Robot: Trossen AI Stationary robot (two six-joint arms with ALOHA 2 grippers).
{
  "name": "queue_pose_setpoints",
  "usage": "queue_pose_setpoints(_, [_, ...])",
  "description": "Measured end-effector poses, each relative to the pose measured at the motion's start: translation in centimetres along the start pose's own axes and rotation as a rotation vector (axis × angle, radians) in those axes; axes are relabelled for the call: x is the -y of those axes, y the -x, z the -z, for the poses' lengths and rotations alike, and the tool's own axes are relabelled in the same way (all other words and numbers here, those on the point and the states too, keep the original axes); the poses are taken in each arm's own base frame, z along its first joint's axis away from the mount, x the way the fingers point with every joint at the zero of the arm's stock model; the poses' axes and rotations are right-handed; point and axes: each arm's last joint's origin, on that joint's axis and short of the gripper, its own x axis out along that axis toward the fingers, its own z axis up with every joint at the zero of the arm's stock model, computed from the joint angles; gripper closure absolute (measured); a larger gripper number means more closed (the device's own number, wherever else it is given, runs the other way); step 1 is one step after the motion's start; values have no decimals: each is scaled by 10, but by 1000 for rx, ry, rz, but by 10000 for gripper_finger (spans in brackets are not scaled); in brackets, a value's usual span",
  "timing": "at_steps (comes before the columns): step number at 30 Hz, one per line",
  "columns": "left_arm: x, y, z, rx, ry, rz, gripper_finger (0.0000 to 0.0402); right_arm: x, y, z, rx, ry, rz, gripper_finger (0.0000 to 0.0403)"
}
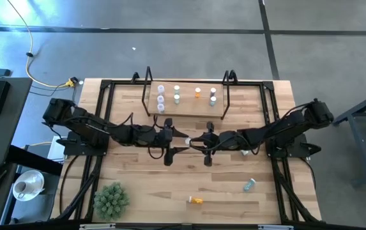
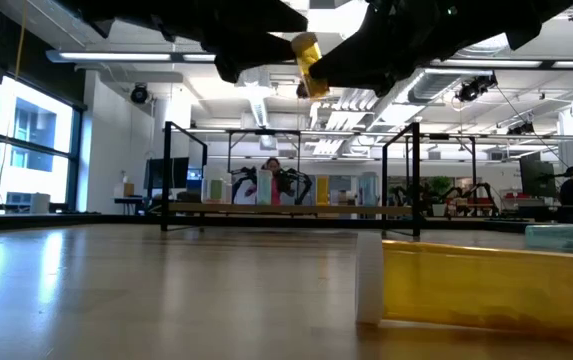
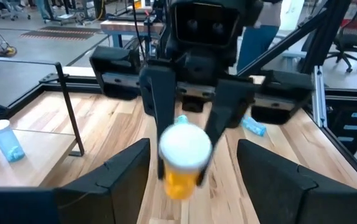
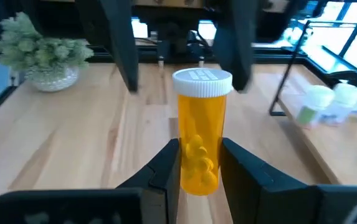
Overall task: Pick and place medicine bottles onto shelf by color
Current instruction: Put the top orange pill bottle on the shelf aligned with the other orange pill bottle
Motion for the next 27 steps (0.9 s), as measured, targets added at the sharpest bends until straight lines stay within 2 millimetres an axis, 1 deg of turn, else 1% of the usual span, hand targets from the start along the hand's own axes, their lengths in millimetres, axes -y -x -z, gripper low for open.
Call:
queue_pose_setpoints(3, [-1, 8, -7, -8, -2, 1, 172, 3, 7, -4, -6, 3, 46, 318])
queue_pose_setpoints(9, [-2, 18, -9, -60, 10, -1, 170, 8, 24, -17, 6, -33, 73, 317])
queue_pose_setpoints(12, [0, 22, -11, -65, 9, 7, 170, 11, 33, -24, 30, -41, 97, 316])
queue_pose_setpoints(15, [3, 25, -14, -50, 9, 22, 170, 15, 39, -26, 35, -42, 170, 316])
queue_pose_setpoints(18, [8, 29, -16, -39, -3, 39, 170, 18, 41, -18, 27, -38, 269, 316])
queue_pose_setpoints(20, [11, 30, -17, -34, -12, 50, 171, 23, 41, -6, 33, -56, 313, 316])
queue_pose_setpoints(27, [13, 32, -19, -26, -19, 57, 170, 44, 48, 32, 181, -204, 352, 316])
